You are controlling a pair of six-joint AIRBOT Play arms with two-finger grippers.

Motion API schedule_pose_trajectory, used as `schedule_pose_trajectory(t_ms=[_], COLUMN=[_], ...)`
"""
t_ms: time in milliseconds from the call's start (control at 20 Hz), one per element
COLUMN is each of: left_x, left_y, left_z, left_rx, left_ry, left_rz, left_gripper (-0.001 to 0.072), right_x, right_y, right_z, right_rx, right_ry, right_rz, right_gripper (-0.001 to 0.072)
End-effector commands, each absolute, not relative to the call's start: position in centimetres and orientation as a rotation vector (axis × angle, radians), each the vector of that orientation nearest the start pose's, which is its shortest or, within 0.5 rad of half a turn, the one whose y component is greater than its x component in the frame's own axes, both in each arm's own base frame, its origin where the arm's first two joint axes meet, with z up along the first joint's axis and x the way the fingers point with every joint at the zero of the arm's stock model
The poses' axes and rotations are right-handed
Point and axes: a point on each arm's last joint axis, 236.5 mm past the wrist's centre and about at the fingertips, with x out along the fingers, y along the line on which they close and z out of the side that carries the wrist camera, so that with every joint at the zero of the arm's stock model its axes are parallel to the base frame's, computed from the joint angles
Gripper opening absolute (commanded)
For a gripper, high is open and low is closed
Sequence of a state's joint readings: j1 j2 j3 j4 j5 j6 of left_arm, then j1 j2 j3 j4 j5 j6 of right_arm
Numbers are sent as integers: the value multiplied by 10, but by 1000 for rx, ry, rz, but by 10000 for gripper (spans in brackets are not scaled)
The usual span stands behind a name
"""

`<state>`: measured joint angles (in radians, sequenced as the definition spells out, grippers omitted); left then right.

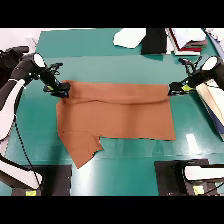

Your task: Fold the shirts.

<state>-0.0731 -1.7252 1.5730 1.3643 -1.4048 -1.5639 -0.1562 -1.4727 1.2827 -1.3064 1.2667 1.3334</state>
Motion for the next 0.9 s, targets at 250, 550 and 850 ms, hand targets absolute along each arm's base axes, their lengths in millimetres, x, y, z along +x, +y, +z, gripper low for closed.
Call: schedule_pose_trajectory(t_ms=[250, 550, 850], left_x=[398, 243, 166], left_y=[-42, -31, -63], left_z=[30, -19, -66], left_rx=[2, -106, -328], left_ry=[1377, 1472, 1577], left_rz=[-95, 0, -15], left_gripper=[539, 540, 540], right_x=[375, 341, 326], right_y=[3, 29, 33], right_z=[34, 73, 80], right_rx=[138, 184, 191], right_ry=[1310, 1162, 1070], right_rz=[200, 244, 229], right_gripper=[401, 398, 386])
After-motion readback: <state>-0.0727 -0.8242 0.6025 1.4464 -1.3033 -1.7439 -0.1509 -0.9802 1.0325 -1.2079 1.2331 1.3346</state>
